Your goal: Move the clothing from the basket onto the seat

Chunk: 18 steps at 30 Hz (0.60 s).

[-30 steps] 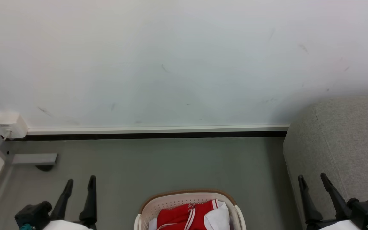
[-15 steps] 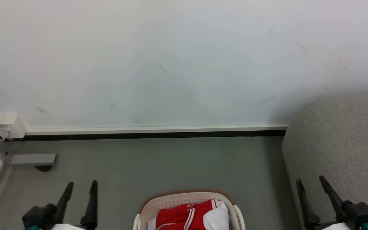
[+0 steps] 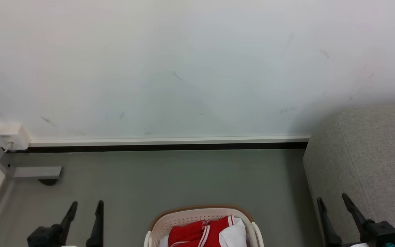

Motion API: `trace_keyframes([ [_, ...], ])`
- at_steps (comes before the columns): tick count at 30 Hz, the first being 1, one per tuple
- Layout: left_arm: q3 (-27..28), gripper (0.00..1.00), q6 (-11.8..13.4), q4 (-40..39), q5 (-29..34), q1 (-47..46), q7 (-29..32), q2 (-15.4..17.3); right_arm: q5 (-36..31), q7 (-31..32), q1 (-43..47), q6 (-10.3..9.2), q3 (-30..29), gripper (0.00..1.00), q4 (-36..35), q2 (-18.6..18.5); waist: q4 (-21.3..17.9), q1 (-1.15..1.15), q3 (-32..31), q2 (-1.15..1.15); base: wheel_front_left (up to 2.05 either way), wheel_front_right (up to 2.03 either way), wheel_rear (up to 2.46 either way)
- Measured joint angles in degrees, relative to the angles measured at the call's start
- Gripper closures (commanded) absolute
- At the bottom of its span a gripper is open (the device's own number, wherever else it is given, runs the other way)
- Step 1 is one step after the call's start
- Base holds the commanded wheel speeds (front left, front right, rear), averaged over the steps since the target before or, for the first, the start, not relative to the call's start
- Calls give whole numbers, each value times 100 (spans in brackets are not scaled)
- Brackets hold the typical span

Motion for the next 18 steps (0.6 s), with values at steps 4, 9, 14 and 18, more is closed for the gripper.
trace_keyframes([
  [4, -16, 0, -9, 46, 126, 6, -48, 2, -33, -3, -2, 0, -24, 0, 84, 26, 6, 0, 8, 0, 0, 0, 0],
  [9, -20, 0, -23, 113, 253, 6, -91, 14, -54, -13, -9, 0, -64, 0, 179, 75, -3, 0, 20, 0, 0, 0, 0],
  [14, -23, 0, -23, 148, 192, 4, -91, 14, 19, -27, -10, 0, -107, 0, 231, 76, 0, 0, 25, 0, 0, 0, 0],
  [18, -1, 0, -23, 151, 151, 3, -91, 16, 76, -27, -10, 0, -107, 0, 243, 75, -5, 0, 30, 0, 0, 0, 0],
])
